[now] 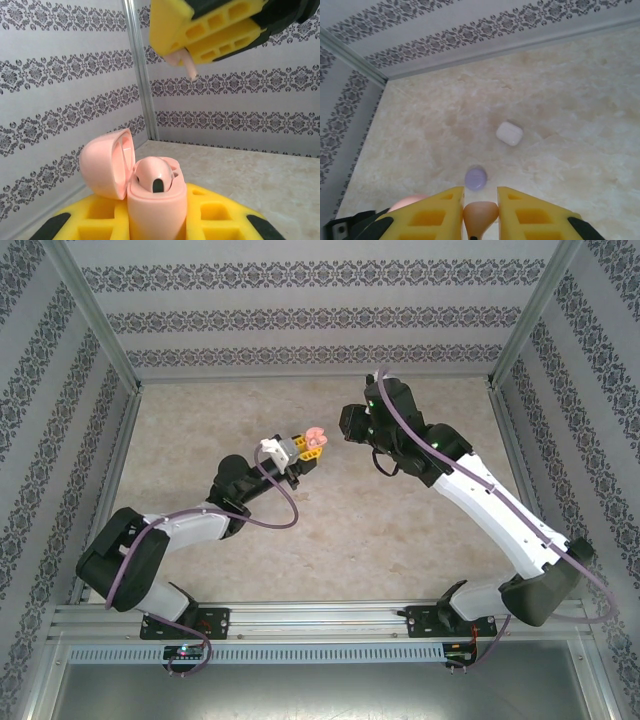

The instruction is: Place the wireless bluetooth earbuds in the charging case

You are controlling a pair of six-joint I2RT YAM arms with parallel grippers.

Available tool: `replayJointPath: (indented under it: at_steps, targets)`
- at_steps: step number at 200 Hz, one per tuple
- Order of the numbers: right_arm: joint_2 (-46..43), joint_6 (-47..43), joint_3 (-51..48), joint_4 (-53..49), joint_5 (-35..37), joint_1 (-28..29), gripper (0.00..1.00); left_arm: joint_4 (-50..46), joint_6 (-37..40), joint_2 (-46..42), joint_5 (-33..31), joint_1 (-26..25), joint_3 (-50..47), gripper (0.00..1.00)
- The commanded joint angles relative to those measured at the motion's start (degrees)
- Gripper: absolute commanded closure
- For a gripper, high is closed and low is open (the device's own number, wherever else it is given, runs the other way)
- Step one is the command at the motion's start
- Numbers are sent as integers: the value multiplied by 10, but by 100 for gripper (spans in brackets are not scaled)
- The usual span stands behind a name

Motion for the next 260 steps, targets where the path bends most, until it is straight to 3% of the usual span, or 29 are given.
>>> replayJointPath:
  at_steps: [1,260]
  targets:
    - [-14,-11,6,26,2,12,76,14,-14,9,22,7,27,100]
    - [34,7,-26,66,-13,53,76,19,-26,-7,29,7,40,100]
